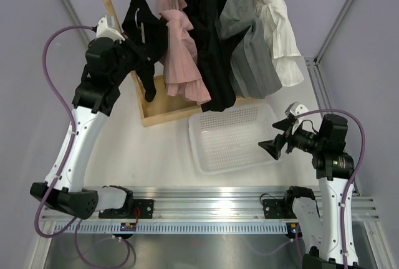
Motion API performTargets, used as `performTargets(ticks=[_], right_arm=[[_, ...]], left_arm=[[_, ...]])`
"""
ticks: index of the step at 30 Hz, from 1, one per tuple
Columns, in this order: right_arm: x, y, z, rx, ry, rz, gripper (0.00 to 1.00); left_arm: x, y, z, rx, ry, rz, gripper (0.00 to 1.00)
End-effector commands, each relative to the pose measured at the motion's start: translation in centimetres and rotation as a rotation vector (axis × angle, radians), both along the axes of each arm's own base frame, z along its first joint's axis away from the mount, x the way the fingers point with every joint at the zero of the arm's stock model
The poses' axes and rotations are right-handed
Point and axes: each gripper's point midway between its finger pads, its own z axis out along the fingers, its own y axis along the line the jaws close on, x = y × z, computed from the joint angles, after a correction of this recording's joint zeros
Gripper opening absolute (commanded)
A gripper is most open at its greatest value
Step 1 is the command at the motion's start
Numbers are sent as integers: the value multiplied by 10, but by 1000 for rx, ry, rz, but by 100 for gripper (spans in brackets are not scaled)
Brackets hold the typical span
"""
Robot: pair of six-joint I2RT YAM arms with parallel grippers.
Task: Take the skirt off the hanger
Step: Pick up the hanger from the clothesline, then remove the skirt from the hanger.
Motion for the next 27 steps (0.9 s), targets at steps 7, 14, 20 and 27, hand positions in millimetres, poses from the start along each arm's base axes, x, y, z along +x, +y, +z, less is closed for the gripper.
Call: performTargets(ticks=[7, 14, 20, 27], right_arm=[[-14, 19, 42, 29, 33, 195, 99], [-8, 61, 53, -65, 70, 268, 97], [21, 114, 80, -43, 63, 191, 96], [33, 216, 105, 18, 56, 109, 99]], left_arm=[[-80, 5, -15, 97, -83, -131, 0], [-145, -15, -97, 73, 74, -357, 0], [-195, -29, -153, 38, 206, -528, 0], [-232, -29, -182, 33, 290, -608, 0]])
